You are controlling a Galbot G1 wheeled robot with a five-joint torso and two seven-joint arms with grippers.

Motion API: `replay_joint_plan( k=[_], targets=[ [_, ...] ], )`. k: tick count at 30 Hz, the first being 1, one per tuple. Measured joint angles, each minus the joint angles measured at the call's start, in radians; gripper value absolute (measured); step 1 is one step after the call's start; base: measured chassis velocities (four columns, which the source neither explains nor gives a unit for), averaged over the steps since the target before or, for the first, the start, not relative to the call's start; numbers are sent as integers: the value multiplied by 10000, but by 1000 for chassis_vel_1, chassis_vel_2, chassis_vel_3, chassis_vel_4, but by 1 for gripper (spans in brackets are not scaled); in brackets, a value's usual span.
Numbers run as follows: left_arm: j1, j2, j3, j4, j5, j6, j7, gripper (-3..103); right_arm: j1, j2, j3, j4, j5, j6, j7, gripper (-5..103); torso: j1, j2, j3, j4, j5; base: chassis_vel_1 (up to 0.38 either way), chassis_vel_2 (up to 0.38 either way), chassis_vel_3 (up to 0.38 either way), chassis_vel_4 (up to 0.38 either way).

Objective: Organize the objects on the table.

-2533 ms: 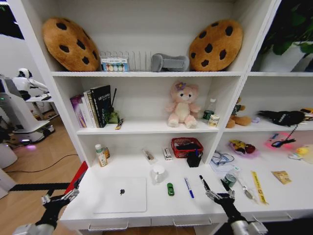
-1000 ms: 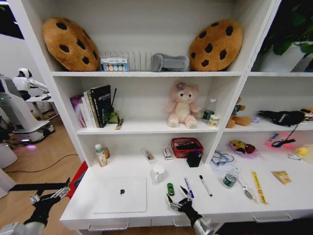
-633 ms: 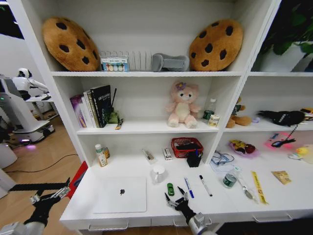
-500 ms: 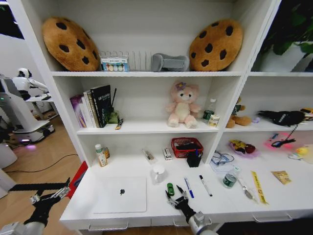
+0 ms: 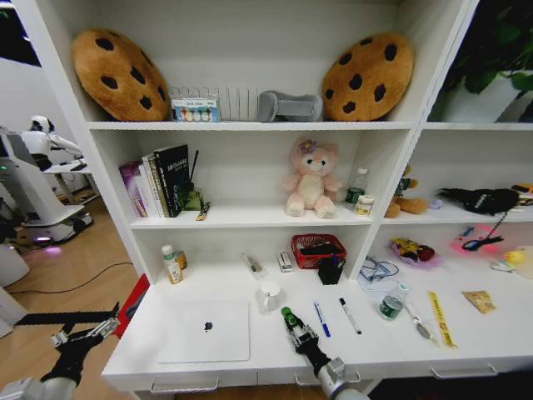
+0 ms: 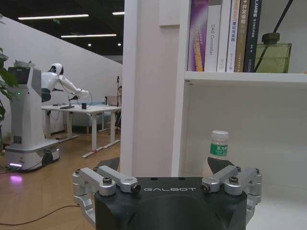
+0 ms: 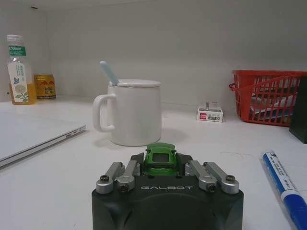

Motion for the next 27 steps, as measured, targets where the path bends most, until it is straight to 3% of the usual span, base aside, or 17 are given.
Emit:
replay_joint_plan(
  k=[12, 16, 20, 23, 27],
  targets=[
    [0, 0, 0, -2, 0, 1, -1, 100, -2292, -160, 1999, 3195, 651, 151, 90, 35, -1, 1, -1, -4, 0, 0, 0, 0, 0],
    [0, 1, 0, -2, 1, 2, -1, 100, -2075, -1208, 2978, 4962, 2120, -601, 420, 35, -2, 1, -1, -2, 0, 0, 0, 0, 0],
    [0, 2, 1, -1, 1, 2, -1, 100, -1434, -1924, 3363, 5450, 3084, -1240, 645, 35, -2, 0, -1, -2, 1, 0, 0, 0, 0],
    [0, 2, 1, -2, 1, 2, -1, 100, 170, -3036, 3681, 5752, 4688, -2289, 1018, 35, -2, 0, 0, 1, 3, 0, 0, 0, 0],
    [1, 1, 1, -2, 2, 2, -1, 100, 1081, -3814, 3807, 5636, 5489, -2760, 1108, 35, -1, -1, 0, 1, 2, 0, 0, 0, 0]
  ],
)
